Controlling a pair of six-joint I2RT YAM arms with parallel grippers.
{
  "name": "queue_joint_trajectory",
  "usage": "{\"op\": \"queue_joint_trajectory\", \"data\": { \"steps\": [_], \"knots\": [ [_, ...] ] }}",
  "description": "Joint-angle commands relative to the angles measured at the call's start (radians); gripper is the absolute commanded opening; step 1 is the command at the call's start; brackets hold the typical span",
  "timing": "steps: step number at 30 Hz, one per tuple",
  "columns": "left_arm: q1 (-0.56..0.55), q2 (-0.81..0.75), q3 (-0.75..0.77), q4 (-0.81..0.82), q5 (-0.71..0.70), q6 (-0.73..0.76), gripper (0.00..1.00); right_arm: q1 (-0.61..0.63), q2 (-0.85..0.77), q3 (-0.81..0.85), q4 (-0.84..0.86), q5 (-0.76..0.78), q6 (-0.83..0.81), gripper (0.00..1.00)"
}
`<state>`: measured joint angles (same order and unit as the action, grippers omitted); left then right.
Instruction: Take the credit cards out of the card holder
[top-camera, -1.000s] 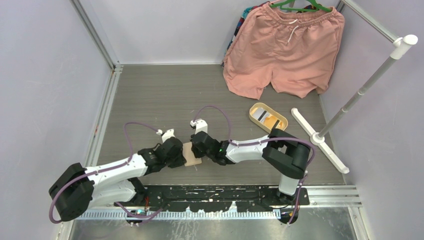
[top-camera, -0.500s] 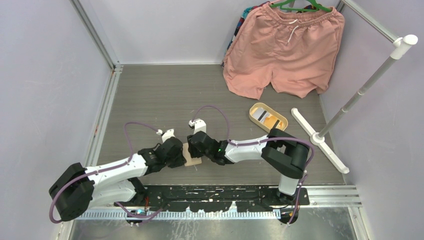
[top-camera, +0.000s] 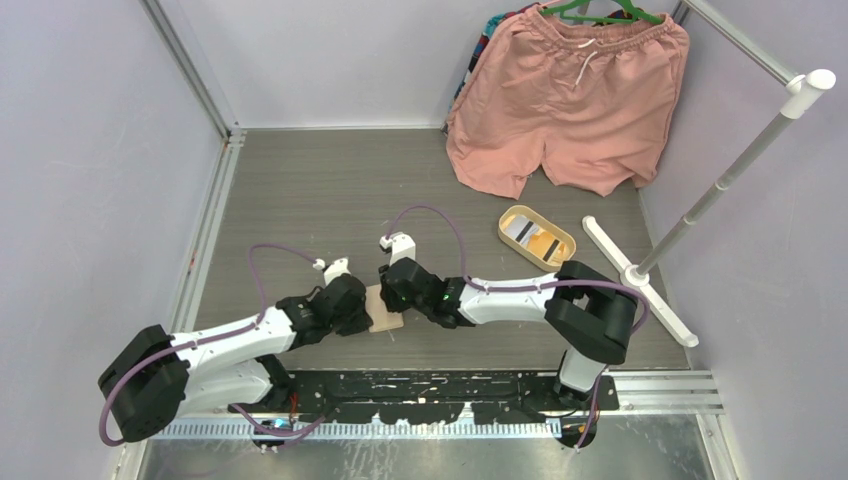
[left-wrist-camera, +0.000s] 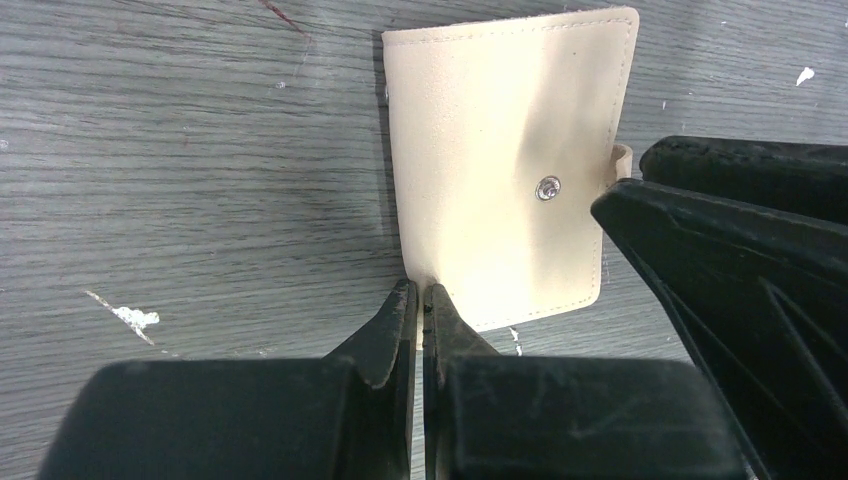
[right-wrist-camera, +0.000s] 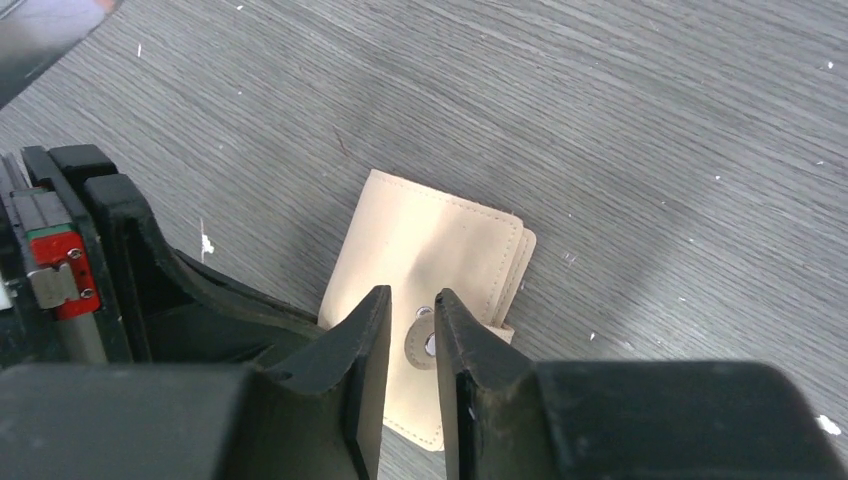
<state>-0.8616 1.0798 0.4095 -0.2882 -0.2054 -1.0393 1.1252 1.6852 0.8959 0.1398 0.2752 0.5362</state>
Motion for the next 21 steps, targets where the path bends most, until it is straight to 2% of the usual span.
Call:
{"op": "queue_joint_trajectory", "data": {
  "steps": [1, 6, 21],
  "knots": [
    [0.003, 0.025, 0.011, -0.014, -0.012, 0.016, 0.0, 0.011, -0.053, 0.02, -0.007, 0.009, -0.023, 0.26],
    [0.003, 0.031, 0.013, -0.011, -0.009, 0.016, 0.0, 0.019, -0.052, 0.025, -0.02, 0.004, -0.029, 0.24],
    [0.002, 0.04, 0.017, -0.007, -0.003, 0.016, 0.0, 0.056, -0.037, 0.068, -0.101, 0.058, -0.073, 0.28]
  ]
}}
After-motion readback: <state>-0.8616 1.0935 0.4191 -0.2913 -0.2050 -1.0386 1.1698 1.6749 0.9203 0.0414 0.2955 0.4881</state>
